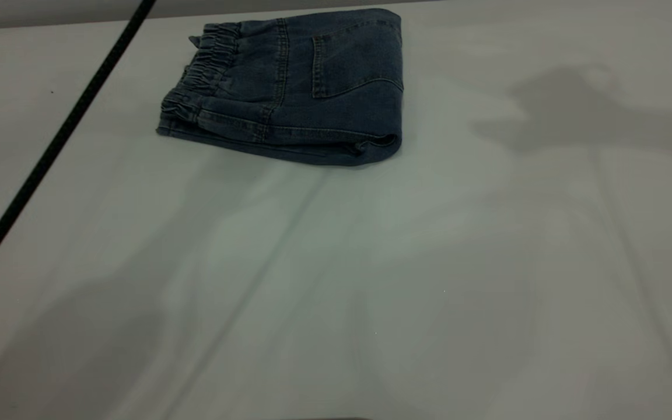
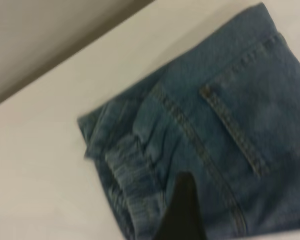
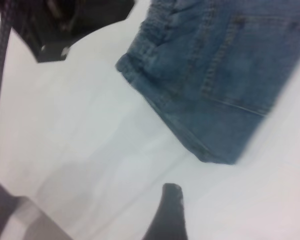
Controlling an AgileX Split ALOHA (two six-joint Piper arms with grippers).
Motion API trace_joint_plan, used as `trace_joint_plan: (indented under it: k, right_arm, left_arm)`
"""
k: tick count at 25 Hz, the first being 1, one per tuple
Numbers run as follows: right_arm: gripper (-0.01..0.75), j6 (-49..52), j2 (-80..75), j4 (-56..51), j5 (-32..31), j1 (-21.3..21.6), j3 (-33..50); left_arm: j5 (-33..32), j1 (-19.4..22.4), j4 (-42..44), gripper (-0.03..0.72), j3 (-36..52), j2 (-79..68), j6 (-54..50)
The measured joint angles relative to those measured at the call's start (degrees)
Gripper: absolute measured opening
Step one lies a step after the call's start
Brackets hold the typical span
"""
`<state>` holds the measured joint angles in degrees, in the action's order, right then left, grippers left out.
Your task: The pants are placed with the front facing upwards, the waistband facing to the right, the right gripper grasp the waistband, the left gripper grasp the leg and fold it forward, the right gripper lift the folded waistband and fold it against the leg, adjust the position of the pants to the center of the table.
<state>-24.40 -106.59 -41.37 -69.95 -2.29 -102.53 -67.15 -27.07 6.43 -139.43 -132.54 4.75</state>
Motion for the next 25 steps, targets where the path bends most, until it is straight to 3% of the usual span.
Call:
trace_joint_plan:
  k: [8,18,25]
  right_arm:
    - [0.587,5.62,23.14,6.77,-1.03,-0.58,12.74]
    - [0.587,5.62,50.41,12.18,-1.82,-0.58,36.83]
    - [0.587,8.5,69.51,12.97,-2.16,-0.58,49.31]
  left_arm:
    - [0.0,0.07,5.38,0.579,23.93,20.61,-0.8]
    - [0.0,0.07,4.68,0.579,48.48,49.61,-8.57]
    - [0.0,0.07,0.21,0.579,66.81,70.19,-9.55]
